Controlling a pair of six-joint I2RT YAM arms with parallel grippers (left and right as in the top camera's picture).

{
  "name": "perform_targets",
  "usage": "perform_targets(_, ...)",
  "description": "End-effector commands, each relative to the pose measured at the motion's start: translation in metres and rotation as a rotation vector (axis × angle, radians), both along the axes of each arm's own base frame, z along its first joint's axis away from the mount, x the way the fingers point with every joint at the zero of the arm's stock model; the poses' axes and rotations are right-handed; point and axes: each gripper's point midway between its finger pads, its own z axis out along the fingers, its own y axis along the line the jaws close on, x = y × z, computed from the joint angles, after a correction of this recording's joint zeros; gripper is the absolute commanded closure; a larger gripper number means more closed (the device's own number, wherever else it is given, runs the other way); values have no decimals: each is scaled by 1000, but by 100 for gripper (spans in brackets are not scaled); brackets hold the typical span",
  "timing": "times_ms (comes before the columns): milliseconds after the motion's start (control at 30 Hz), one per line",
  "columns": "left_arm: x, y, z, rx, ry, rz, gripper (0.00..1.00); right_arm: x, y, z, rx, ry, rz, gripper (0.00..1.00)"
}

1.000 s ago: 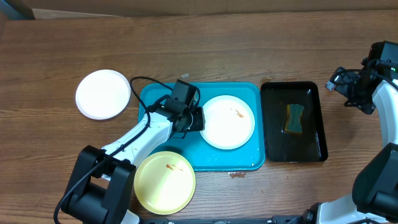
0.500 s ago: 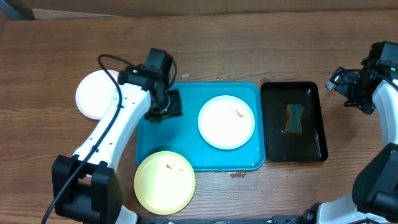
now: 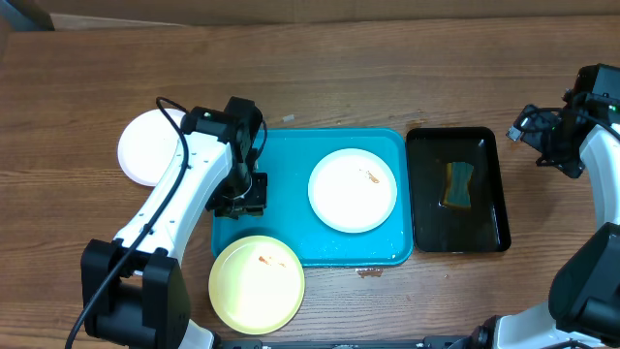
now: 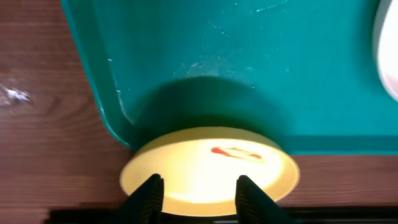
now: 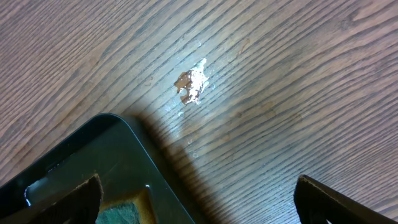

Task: Clean dirty plates on tray and stack at the side
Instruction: 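Grasp the yellow plate's rim with the left gripper and pull it onto the tray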

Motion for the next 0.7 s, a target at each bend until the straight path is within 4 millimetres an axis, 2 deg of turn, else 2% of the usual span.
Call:
perform_targets(0,-2,10,-1,31,0,-103,62,2,1,7,-5,-22,-2,0)
perform_targets(100,-5,11,-8,22,11,-139,63,2,1,7,-5,-22,-2,0)
perform_targets(200,-17,6,-23,-30,47,-199,67,2,1,7,-5,-22,-2,0)
perform_targets(300,-30,-1,-35,-79,83,-188,66,2,1,7,-5,-22,-2,0)
perform_targets(433,-38,2,-53,-78,92,-187,64,2,1,7,-5,-22,-2,0)
perform_targets(567,-41,3,-63,-77,86,-188,60,2,1,7,-5,-22,-2,0)
perform_targets(667,-35,1,-65,-81,60,-189,59,2,1,7,-5,-22,-2,0)
